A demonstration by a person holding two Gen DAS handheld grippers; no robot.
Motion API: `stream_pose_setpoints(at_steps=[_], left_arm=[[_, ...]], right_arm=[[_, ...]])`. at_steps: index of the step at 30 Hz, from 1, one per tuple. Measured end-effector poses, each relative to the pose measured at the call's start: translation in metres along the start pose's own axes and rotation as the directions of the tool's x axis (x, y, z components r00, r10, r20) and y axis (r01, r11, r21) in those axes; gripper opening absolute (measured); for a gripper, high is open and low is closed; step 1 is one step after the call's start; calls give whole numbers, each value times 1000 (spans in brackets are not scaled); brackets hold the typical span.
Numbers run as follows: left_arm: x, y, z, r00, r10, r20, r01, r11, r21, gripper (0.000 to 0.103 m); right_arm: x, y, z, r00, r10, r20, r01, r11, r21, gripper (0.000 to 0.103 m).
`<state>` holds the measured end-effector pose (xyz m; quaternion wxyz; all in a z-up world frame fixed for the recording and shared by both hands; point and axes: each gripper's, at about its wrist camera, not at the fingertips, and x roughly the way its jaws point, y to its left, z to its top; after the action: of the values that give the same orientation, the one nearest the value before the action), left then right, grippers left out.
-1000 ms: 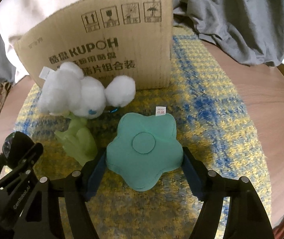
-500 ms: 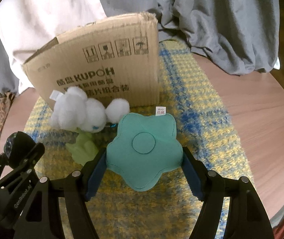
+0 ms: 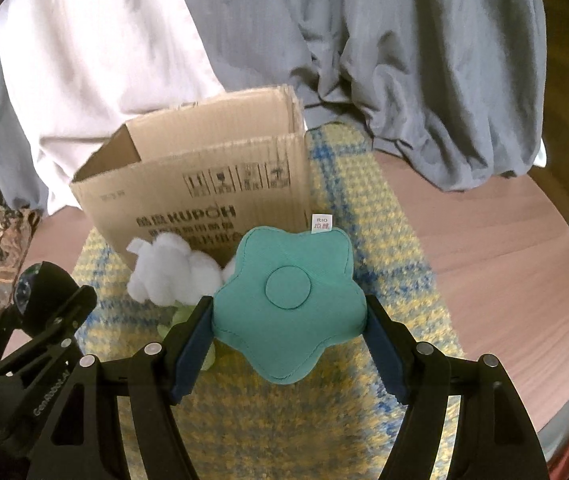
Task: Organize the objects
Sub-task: 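Lift the star plush and green ball and carry both over the box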
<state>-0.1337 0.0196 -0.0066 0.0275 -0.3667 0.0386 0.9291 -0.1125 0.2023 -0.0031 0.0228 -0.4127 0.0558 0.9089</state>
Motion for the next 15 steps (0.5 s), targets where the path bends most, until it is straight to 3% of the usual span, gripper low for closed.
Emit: stream_pose_setpoints(at_steps=[15], left_arm=[[-25, 0, 43, 997, -16, 81, 17, 1000, -2, 63]], right_arm=[[-35, 7, 36, 997, 6, 80, -5, 1000, -16, 72]])
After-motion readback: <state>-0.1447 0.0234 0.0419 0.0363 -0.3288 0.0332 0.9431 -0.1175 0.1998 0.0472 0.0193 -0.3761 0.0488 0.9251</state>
